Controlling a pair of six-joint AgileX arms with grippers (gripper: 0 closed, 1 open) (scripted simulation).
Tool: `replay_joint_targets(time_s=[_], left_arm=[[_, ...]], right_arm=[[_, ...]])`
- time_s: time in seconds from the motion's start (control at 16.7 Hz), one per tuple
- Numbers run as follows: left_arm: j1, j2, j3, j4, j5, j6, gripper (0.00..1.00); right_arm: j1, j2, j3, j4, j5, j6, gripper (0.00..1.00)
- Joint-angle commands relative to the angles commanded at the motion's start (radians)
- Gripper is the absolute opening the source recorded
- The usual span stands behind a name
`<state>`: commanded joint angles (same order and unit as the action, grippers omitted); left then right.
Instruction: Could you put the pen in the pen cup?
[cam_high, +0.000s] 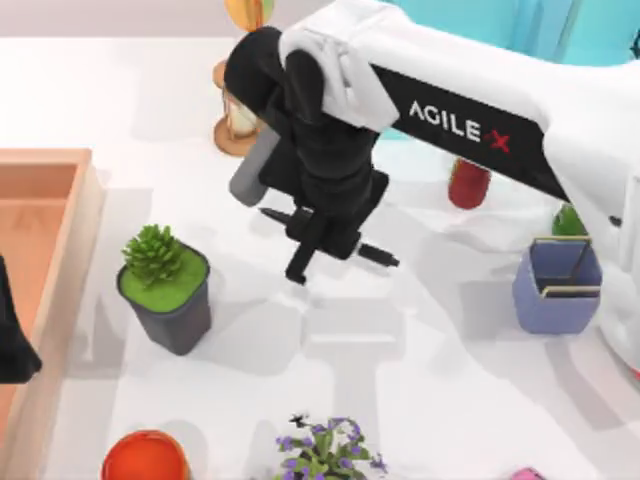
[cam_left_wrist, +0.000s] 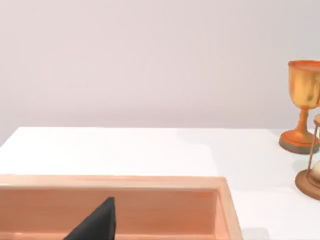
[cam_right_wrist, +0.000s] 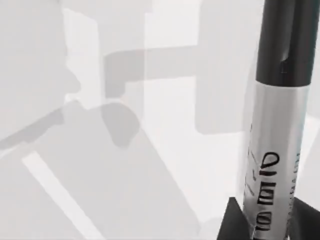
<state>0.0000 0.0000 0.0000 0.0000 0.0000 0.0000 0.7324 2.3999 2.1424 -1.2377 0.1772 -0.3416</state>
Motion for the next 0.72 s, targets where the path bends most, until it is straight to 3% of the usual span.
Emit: replay_joint_targets(time_s=[0.36, 0.72], left_arm=[[0.000, 0.000, 0.000, 0.000, 0.000, 0.000, 1.00], [0.000, 0.000, 0.000, 0.000, 0.000, 0.000, 1.00]], right_arm=[[0.091, -0.241, -0.067, -0.189, 0.024, 0.131, 0.00], [0.237, -0.329, -0.154, -0.202, -0.013, 0.176, 0.00]])
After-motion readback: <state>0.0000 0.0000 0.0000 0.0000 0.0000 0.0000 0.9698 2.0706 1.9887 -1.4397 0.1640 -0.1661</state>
